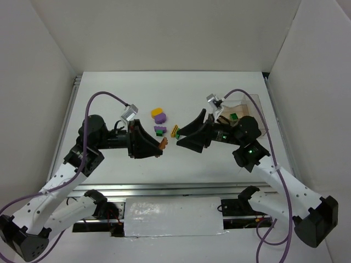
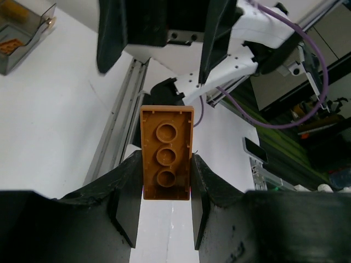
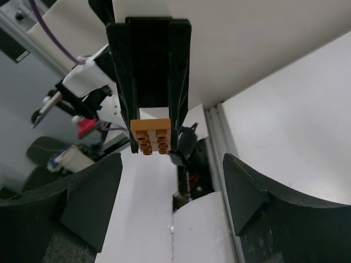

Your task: Sort the legos into containers by color

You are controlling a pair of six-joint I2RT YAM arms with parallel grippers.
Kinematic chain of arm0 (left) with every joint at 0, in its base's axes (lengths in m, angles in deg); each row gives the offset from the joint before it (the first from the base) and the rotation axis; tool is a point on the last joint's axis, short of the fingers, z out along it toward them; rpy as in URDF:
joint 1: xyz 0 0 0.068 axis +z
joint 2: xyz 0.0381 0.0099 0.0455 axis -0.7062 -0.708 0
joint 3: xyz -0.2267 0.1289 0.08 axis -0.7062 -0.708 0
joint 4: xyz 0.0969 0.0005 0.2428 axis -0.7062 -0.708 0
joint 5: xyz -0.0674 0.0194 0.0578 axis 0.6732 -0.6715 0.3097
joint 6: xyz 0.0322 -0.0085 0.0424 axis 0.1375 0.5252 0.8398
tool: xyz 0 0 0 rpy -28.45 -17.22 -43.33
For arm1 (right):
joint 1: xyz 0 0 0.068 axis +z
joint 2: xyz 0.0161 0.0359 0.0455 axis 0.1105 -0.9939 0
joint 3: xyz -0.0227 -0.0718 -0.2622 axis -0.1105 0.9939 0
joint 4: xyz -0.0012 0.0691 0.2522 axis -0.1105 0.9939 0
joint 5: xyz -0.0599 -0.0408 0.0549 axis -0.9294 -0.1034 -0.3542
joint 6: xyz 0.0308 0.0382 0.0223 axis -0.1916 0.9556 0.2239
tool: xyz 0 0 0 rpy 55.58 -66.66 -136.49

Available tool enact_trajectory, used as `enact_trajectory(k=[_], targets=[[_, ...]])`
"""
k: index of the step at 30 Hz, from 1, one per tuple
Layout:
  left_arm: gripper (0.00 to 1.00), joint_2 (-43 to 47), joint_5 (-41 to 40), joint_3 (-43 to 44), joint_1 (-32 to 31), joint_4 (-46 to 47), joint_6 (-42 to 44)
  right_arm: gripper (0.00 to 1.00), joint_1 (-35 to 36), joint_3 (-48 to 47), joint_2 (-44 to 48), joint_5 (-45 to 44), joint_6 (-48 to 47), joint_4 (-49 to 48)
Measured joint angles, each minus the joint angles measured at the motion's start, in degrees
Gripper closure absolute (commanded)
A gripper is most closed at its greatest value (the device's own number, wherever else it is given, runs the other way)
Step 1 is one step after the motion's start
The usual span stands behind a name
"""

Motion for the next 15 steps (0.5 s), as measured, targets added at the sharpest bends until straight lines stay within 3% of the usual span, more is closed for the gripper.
enact_trajectory(k=[7,15], targets=[[1.00,1.9,1.5,0.1,-0.2,0.5,-0.2,0.19,10.1,0.0,-4.9,-0.2,2.4,-3.2],[1.00,1.8,1.5,0.1,-0.2,-1.8,0.2,0.27,13.4,-0.9,-7.8,-1.5,3.1,-6.1]])
